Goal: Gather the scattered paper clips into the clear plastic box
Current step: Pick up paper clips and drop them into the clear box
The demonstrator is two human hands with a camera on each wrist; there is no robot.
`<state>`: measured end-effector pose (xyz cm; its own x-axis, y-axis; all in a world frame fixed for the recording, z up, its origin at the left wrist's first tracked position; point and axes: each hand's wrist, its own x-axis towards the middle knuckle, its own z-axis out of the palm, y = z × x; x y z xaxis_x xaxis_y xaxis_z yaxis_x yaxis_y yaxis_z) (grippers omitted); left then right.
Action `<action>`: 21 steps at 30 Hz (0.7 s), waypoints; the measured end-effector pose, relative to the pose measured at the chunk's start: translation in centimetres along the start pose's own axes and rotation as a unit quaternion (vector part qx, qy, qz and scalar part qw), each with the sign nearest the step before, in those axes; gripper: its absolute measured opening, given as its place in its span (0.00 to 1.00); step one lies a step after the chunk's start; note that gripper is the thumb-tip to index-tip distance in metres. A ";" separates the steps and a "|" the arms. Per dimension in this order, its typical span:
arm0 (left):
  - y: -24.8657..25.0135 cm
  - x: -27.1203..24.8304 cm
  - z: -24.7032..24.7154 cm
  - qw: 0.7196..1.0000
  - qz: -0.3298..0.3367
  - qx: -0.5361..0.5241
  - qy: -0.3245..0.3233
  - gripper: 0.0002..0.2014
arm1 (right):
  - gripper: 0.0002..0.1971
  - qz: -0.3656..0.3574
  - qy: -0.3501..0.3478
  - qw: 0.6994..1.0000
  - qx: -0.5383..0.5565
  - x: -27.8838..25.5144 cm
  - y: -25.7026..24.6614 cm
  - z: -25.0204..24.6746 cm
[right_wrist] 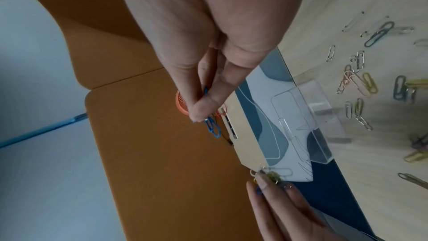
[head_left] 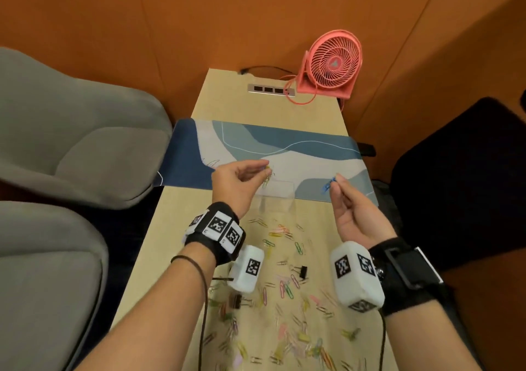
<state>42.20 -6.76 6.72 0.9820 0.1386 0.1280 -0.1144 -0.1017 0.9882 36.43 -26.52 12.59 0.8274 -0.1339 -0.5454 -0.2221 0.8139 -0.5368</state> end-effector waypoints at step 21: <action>-10.1 3.6 4.4 0.974 0.107 0.195 -0.043 0.03 | 0.07 -0.174 0.054 0.910 -0.371 13.0 4.4 -0.1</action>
<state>47.59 -9.55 -3.13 0.9525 -0.0078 0.3043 -0.2692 -0.4880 0.8303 46.15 -24.75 3.11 0.8681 -0.3980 -0.2966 -0.2756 0.1105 -0.9549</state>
